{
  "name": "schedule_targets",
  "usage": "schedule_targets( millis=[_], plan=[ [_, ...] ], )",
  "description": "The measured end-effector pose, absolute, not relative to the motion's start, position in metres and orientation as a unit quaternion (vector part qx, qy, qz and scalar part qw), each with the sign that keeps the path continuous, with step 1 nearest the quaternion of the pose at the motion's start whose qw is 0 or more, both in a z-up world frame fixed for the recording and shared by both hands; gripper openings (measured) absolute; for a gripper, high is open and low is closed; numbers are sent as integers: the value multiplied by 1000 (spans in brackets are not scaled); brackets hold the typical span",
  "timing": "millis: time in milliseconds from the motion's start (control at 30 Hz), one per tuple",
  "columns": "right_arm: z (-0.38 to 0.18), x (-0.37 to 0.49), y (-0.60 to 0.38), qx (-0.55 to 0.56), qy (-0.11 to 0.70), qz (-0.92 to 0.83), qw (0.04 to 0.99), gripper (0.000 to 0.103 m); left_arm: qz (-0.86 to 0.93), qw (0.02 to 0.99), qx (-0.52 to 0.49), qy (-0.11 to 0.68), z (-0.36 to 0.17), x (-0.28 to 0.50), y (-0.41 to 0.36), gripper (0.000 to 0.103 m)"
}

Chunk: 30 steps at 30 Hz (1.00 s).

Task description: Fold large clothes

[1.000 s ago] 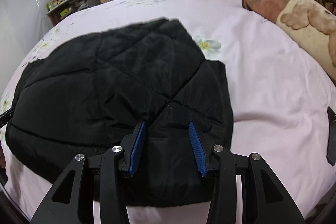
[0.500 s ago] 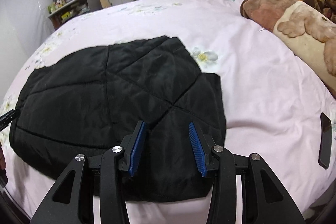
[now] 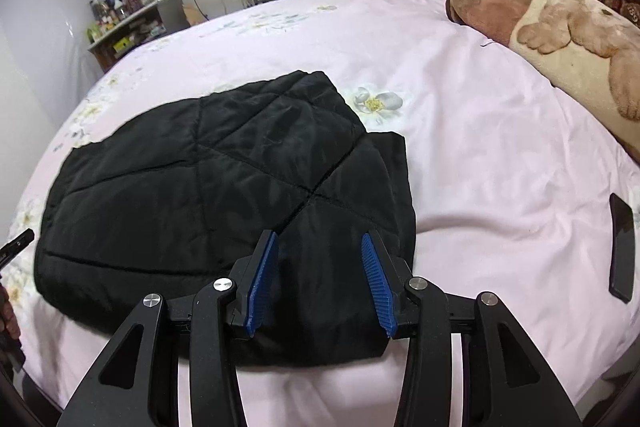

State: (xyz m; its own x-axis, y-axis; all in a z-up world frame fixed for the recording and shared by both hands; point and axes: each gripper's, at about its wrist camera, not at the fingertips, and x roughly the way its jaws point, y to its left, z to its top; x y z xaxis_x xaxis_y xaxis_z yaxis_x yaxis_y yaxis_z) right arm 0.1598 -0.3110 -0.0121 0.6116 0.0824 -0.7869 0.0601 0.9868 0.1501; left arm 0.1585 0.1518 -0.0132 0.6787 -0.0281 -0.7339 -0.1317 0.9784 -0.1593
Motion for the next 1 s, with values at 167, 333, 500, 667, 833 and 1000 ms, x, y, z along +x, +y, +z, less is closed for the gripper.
schedule_targets(
  millis=[167,333,500,667,833,1000],
  plan=[
    [-18,155,-322,91,442,0,893,47,44,905,-114,407,-21,163,173,57],
    [-28,165,-334,105,453,-9,885,49,29,892,-132,431,-42,187,179,52],
    [-39,180,-334,113,469,-3,876,51,-3,878,-144,457,-67,210,166,42],
    [-53,188,-347,136,482,0,866,62,-19,877,-151,456,-72,214,163,42],
    [-56,190,-351,140,488,11,862,64,-25,876,-153,458,-71,216,173,55],
    [-42,188,-347,138,475,8,869,64,-29,879,-178,440,-58,210,178,52]
  ],
)
